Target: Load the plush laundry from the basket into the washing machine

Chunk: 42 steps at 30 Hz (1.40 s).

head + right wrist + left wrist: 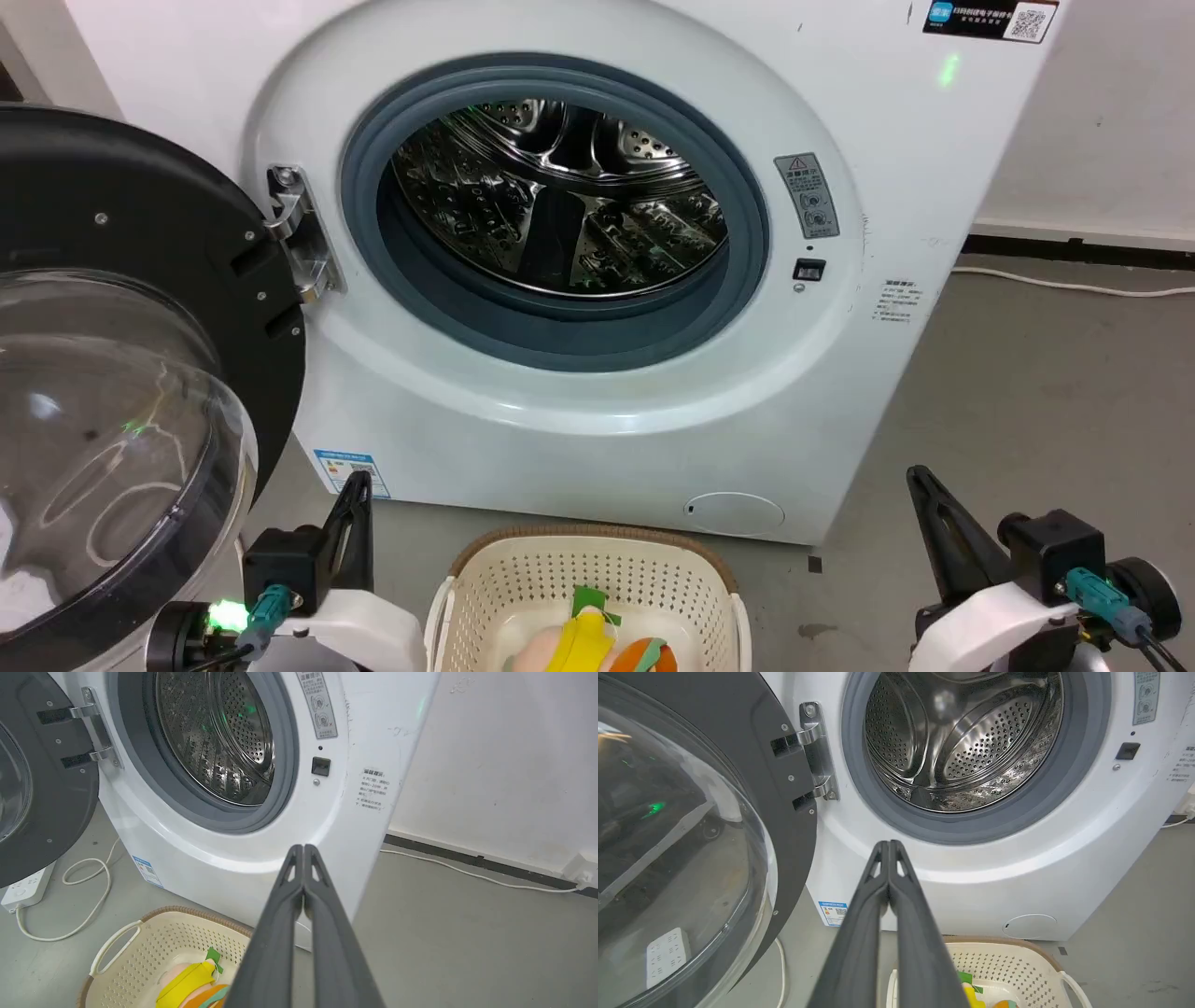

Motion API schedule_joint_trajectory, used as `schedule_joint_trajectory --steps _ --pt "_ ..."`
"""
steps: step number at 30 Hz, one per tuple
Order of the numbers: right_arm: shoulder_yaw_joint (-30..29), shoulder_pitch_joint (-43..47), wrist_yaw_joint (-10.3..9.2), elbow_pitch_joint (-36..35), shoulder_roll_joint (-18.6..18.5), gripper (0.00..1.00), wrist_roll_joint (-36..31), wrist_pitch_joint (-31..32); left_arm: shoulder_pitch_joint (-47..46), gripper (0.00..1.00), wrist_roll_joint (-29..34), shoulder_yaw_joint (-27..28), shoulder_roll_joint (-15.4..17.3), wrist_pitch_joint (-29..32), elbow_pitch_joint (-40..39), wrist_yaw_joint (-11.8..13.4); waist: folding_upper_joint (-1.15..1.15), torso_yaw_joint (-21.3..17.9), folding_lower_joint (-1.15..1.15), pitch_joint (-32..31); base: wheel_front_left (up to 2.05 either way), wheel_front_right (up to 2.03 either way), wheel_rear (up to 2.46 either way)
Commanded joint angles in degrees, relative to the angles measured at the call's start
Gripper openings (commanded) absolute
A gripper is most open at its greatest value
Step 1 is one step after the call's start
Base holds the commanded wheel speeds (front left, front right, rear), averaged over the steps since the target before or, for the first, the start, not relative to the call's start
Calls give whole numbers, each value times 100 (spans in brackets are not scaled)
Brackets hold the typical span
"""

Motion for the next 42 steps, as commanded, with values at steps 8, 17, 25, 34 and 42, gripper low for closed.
schedule_joint_trajectory --steps 8,17,25,34,42 --pt "-16 -67 3 -26 -3 0 -43 8 -89 0 15 13 -1 2 -26 16 0 0 0 0 0 0 0" --pt "-16 -67 3 -26 -3 0 -43 8 -89 0 15 13 -1 2 -26 16 0 0 0 0 0 0 0" --pt "-16 -67 3 -26 -3 0 -43 8 -89 0 15 13 -1 2 -26 16 0 0 0 0 0 0 0" --pt "-16 -67 3 -26 -3 0 -43 8 -89 0 15 13 -1 2 -26 16 0 0 0 0 0 0 0" --pt "-16 -67 3 -26 -3 0 -43 8 -89 0 15 13 -1 2 -26 16 0 0 0 0 0 0 0"
